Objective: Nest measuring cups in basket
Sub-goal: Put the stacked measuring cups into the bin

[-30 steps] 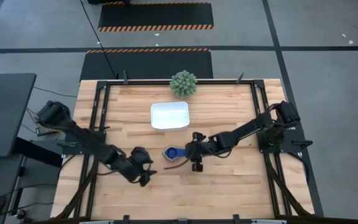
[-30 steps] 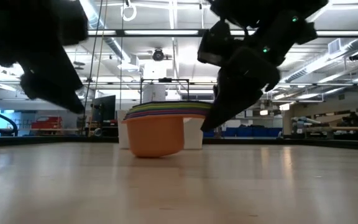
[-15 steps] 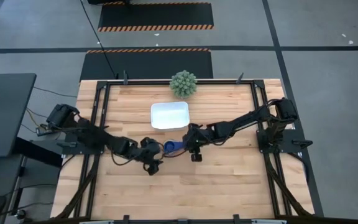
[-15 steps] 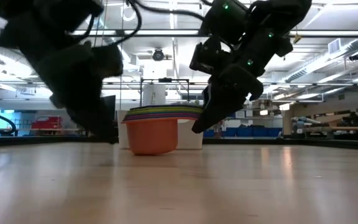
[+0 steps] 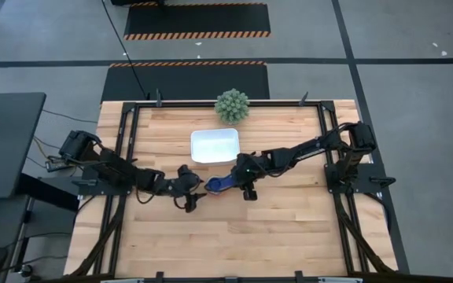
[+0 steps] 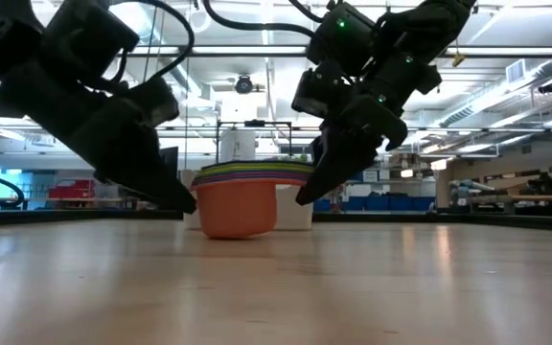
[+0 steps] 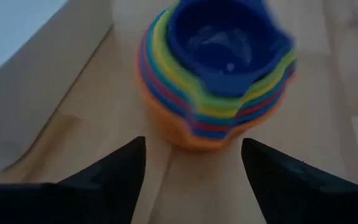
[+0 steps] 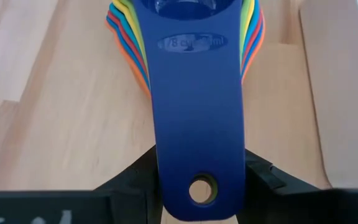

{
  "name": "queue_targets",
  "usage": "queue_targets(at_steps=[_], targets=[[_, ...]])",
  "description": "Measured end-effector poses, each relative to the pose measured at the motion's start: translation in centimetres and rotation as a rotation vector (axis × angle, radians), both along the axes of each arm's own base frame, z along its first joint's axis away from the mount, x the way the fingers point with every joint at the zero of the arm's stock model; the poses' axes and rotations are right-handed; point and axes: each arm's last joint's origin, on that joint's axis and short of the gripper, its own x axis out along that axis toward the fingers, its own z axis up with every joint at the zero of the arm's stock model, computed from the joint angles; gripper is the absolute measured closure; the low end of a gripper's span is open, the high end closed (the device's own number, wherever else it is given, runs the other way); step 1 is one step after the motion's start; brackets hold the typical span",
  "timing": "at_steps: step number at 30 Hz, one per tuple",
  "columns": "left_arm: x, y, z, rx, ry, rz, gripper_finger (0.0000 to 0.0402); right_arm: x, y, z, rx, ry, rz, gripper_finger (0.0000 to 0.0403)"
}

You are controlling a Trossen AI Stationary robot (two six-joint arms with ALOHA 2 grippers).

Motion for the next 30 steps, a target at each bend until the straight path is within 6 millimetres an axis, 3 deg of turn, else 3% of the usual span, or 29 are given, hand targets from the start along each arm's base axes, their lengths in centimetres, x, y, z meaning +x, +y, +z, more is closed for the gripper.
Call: queue_targets(at_steps=[8, 17, 27, 30], targets=[[0.3, 0.3, -0.2, -0.047, 0.008, -0.081, 0.0086, 0.0, 0.0, 0.0, -0.016, -0.009, 0.043, 0.0254], [1.5, 0.2, -1.5, -0.054, 0.024, -0.096, 0.0083, 0.3, 0.0, 0.3, -0.001, -0.048, 0.034, 0.0254], [1.9, 0.4, -1.0, -0.057, -0.012, -0.027, 0.0083, 0.3, 0.0, 0.3, -0.001, -0.052, 0.019, 0.0254], [2.0, 0.6, 0.0, -0.066, -0.049, -0.015, 0.0083, 0.2, 0.0, 0.6, 0.009, -0.054, 0.013, 0.0254]])
